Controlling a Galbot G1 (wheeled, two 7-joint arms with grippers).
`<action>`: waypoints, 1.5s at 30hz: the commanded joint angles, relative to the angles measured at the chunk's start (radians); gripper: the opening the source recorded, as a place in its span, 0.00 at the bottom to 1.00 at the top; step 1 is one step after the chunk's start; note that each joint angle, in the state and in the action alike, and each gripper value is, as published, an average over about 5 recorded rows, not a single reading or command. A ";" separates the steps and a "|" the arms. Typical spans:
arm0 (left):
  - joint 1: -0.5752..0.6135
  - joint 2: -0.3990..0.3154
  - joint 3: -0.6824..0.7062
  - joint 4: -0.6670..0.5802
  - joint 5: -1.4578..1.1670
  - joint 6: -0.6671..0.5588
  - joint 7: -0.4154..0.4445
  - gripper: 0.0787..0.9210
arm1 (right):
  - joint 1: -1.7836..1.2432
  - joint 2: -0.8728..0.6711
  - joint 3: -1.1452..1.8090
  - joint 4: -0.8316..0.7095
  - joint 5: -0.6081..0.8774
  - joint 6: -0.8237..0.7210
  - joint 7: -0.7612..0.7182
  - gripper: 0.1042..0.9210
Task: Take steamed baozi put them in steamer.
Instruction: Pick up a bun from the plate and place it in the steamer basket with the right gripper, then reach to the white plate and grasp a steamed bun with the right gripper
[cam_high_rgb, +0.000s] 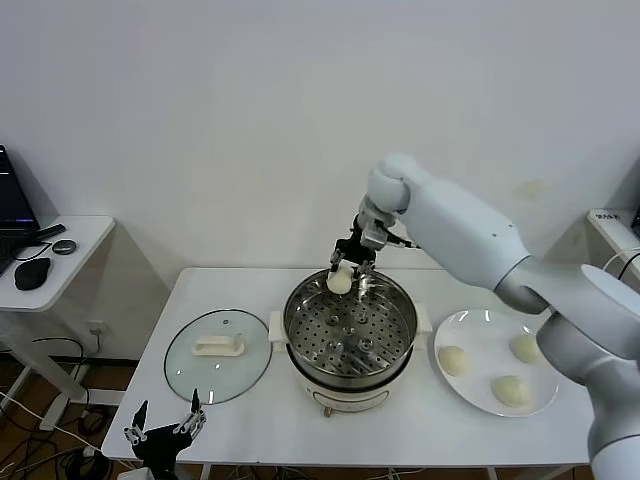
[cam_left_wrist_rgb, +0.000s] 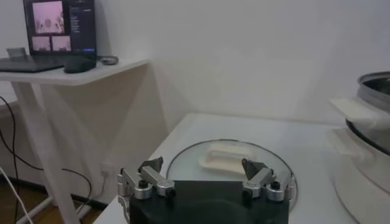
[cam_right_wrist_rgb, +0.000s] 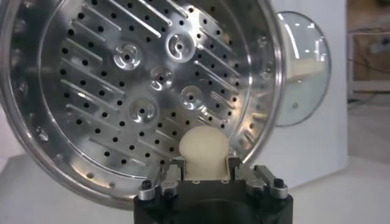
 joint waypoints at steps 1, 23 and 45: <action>0.003 -0.002 -0.002 -0.007 -0.004 0.001 -0.003 0.88 | -0.047 0.038 0.008 -0.029 -0.151 0.025 0.017 0.42; 0.002 -0.002 -0.004 -0.010 -0.006 0.002 -0.005 0.88 | -0.062 0.006 -0.011 -0.015 -0.014 0.024 0.056 0.77; -0.009 0.020 0.016 -0.003 -0.008 0.019 0.020 0.88 | 0.073 -0.642 0.030 0.310 0.423 -0.758 0.154 0.88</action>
